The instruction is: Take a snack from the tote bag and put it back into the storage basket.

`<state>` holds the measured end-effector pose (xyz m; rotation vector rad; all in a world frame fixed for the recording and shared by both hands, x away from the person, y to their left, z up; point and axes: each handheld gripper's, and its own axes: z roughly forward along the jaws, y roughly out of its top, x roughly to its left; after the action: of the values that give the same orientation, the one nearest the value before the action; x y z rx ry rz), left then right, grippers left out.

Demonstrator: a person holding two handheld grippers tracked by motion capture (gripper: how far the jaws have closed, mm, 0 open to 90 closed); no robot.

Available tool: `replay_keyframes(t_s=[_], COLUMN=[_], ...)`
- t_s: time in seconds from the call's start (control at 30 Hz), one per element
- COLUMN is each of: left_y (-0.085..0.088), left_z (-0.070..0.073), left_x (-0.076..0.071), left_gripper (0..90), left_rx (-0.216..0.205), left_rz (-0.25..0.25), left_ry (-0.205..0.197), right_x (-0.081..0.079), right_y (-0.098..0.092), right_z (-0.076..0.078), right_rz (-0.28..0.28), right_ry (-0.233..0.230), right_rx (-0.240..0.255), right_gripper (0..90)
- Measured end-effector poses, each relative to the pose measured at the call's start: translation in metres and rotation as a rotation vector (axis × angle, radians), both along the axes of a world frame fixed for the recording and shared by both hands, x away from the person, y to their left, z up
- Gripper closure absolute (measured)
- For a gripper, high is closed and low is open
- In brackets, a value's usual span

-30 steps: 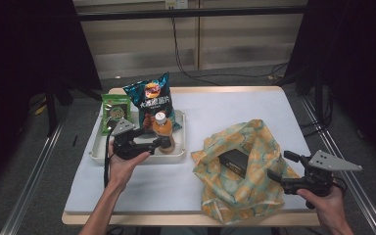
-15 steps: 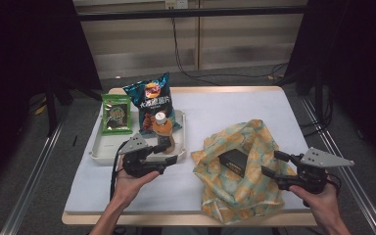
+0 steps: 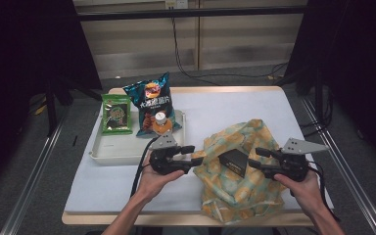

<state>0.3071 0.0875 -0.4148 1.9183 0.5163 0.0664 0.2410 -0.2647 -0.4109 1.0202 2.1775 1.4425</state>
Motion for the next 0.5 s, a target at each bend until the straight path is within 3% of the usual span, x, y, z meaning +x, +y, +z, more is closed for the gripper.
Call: replay_keyframes(t_s=[0.2,0.27,0.3,0.33,0.37,0.4,0.43,0.5], left_y=[-0.022,-0.029,-0.032,-0.033,-0.034,-0.035,-0.036,-0.036], left_z=[-0.011,-0.016,-0.019,-0.022,-0.026,-0.028,-0.030,-0.033], left_x=[0.012,0.015,0.015,0.016,0.018,0.019,0.021,0.023], left_gripper=[42.7,43.5,46.0,47.2,50.3,54.0,59.9,75.6], left_rx=[0.018,0.041,0.072,0.076,0.070,0.091,0.116,0.119], left_rz=[-0.010,-0.023,-0.019,-0.021,-0.025,-0.023,-0.019,-0.014], left_ry=[0.033,0.039,0.024,0.038,0.048,0.041,0.035,0.046], right_x=[0.021,0.028,0.029,0.030,0.031,0.032,0.033,0.036], right_y=[0.009,0.013,0.015,0.017,0.019,0.020,0.022,0.023], right_z=[-0.005,-0.011,-0.014,-0.018,-0.021,-0.023,-0.024,-0.028], right_rz=[0.012,0.021,0.024,0.026,0.031,0.029,0.029,0.035], right_ry=[0.027,0.052,0.060,0.069,0.075,0.080,0.080,0.082], right_rx=[-0.035,-0.036,-0.043,-0.055,-0.067,-0.077,-0.086,-0.097], right_gripper=[47.4,46.0,45.1,44.0,42.1,39.4,39.1,37.7])
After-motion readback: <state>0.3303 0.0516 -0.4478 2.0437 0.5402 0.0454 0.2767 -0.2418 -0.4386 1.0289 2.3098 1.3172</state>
